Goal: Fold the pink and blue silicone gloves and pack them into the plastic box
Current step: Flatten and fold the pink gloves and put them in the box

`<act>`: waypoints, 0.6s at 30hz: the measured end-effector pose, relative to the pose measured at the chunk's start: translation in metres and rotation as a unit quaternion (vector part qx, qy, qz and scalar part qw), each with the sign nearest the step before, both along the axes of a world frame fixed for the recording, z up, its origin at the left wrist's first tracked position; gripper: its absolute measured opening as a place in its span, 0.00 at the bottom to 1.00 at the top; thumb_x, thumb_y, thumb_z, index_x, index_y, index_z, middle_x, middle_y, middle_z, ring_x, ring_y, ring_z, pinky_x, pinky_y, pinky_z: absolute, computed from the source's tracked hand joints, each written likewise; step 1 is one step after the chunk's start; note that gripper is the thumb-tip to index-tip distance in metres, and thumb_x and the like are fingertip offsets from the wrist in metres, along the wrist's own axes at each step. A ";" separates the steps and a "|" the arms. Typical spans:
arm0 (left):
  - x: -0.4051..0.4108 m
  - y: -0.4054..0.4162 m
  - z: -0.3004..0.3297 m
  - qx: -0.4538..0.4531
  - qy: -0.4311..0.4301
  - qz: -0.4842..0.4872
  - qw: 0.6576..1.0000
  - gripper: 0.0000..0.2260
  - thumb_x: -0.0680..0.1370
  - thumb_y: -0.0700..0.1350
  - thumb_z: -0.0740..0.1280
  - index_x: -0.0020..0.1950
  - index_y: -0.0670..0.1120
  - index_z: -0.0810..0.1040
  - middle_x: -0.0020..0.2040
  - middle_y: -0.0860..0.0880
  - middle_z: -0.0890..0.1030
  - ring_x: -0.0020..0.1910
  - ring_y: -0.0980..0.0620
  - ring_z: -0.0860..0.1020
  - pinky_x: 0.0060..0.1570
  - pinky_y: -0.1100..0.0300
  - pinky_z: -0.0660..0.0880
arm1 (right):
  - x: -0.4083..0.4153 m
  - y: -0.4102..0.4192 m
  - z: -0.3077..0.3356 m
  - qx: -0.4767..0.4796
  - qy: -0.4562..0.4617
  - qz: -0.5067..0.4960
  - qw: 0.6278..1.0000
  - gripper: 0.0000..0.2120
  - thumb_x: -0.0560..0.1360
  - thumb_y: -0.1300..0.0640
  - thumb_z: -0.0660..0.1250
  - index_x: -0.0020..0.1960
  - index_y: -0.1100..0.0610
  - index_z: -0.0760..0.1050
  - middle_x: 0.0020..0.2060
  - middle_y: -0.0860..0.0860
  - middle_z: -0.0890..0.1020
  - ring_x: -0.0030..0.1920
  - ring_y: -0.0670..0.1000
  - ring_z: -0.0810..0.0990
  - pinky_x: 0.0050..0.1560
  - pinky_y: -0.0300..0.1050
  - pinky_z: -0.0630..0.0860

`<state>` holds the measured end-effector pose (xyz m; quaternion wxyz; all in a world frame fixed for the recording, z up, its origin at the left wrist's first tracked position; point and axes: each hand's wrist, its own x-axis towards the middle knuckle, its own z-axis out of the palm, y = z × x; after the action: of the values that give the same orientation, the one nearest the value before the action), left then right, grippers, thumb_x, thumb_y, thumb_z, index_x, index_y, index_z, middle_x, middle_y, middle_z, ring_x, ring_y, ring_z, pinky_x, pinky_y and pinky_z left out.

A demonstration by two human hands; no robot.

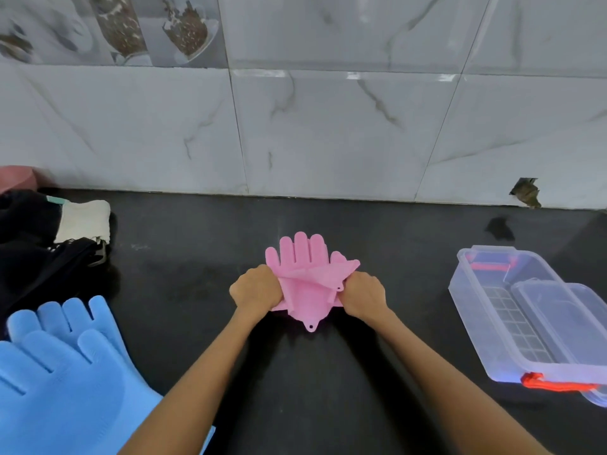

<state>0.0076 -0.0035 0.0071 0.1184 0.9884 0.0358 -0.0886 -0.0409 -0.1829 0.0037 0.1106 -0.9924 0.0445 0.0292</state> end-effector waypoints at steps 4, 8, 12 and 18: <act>0.014 -0.001 0.014 -0.036 0.173 0.040 0.983 0.08 0.68 0.44 0.58 0.31 0.49 0.74 0.23 0.54 0.77 0.25 0.55 0.75 0.32 0.65 0.67 | 0.020 0.013 0.000 -0.046 0.042 -0.070 0.996 0.11 0.76 0.60 0.55 0.51 0.59 0.75 0.47 0.54 0.82 0.47 0.56 0.80 0.39 0.44 0.69; 0.028 -0.003 0.023 -0.096 0.269 0.058 0.957 0.11 0.74 0.46 0.56 0.39 0.48 0.76 0.31 0.54 0.82 0.26 0.57 0.81 0.35 0.64 0.67 | 0.038 0.016 0.008 -0.017 0.098 -0.134 0.986 0.17 0.74 0.57 0.55 0.62 0.53 0.67 0.50 0.52 0.80 0.47 0.55 0.77 0.43 0.44 0.69; 0.037 -0.003 0.031 -0.125 0.305 0.081 0.941 0.09 0.75 0.40 0.57 0.40 0.43 0.75 0.30 0.49 0.82 0.22 0.51 0.81 0.29 0.62 0.68 | 0.048 0.017 0.015 -0.002 0.160 -0.166 0.973 0.20 0.73 0.57 0.53 0.64 0.51 0.69 0.53 0.51 0.80 0.53 0.54 0.78 0.50 0.43 0.70; 0.048 -0.008 0.031 -0.159 0.337 0.089 0.924 0.11 0.78 0.35 0.55 0.41 0.36 0.75 0.35 0.39 0.81 0.34 0.42 0.82 0.35 0.49 0.82 | 0.054 0.017 0.027 -0.003 0.210 -0.141 0.967 0.23 0.74 0.55 0.48 0.69 0.50 0.62 0.55 0.53 0.79 0.60 0.56 0.75 0.64 0.53 0.71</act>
<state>0.0552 -0.0112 0.0386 0.2627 0.8608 0.1469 -0.4104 0.0128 -0.1657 0.0307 0.0987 -0.9481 0.2062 0.2212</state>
